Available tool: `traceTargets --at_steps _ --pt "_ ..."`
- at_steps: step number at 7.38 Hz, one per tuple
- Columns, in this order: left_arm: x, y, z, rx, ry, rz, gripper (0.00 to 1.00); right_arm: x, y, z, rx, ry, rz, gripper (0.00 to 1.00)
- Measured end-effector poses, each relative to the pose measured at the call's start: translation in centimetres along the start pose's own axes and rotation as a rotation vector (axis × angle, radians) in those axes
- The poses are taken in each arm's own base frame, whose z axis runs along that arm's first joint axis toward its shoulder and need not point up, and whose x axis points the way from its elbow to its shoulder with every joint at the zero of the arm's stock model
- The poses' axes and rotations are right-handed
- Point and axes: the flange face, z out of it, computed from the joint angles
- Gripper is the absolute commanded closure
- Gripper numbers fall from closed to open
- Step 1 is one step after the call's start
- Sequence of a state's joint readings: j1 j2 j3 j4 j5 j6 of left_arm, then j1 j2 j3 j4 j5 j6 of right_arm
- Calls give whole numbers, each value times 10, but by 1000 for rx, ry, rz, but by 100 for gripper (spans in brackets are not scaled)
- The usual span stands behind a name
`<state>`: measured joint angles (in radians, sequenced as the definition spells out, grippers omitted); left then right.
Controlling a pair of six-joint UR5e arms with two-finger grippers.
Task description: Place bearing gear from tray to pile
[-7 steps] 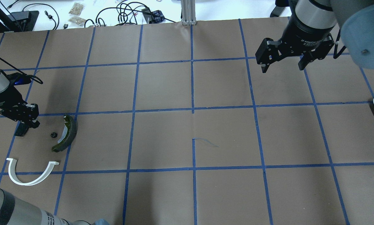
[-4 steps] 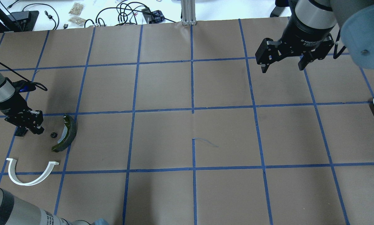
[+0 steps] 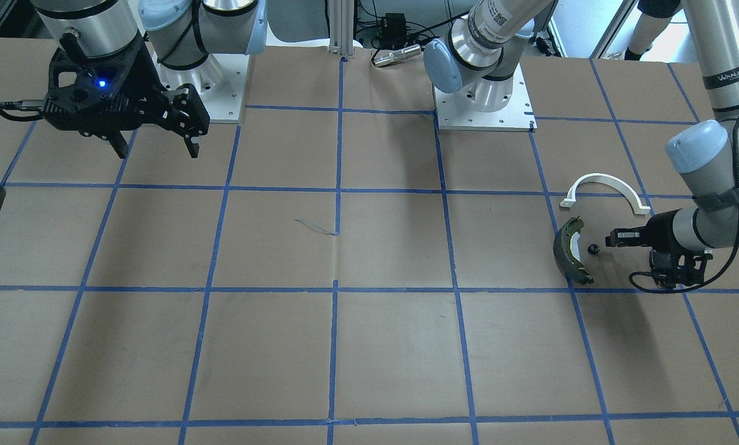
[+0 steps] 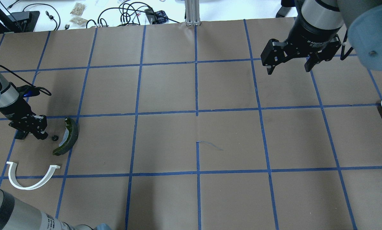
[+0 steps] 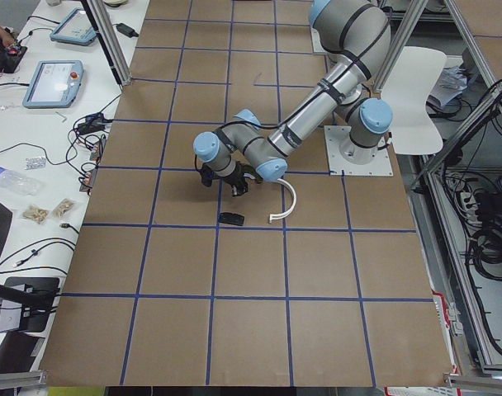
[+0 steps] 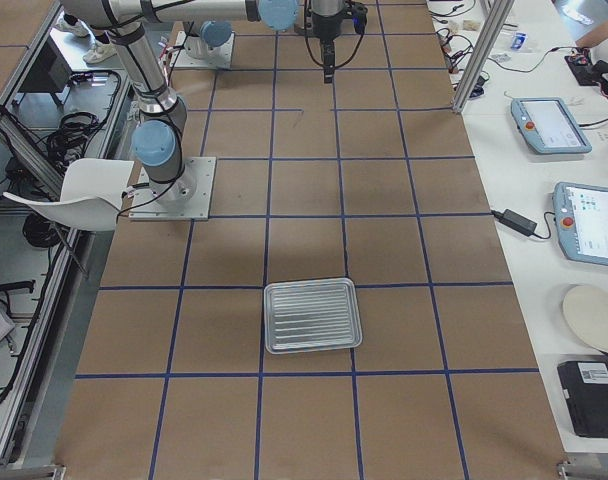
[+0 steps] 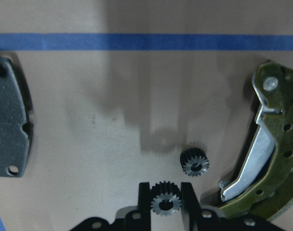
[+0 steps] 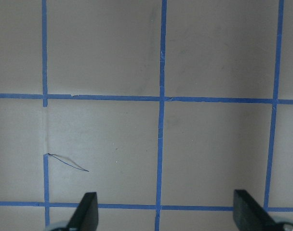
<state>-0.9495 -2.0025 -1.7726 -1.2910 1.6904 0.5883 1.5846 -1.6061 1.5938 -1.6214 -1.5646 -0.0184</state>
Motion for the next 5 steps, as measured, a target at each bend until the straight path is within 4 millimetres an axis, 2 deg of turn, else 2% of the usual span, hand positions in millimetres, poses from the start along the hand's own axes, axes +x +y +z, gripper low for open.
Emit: traceTargets --at_steps 2,3,4,5 --pt "0 -1 3 -6 3 3 100 0 0 0 0 0 0 0" --pt "-1 -2 6 -11 6 4 75 0 0 0 0 0 1 0" --pt "-1 -3 8 -15 8 5 57 0 0 0 0 0 0 0" --pt "-1 -4 9 -16 9 6 45 0 0 0 0 0 0 0"
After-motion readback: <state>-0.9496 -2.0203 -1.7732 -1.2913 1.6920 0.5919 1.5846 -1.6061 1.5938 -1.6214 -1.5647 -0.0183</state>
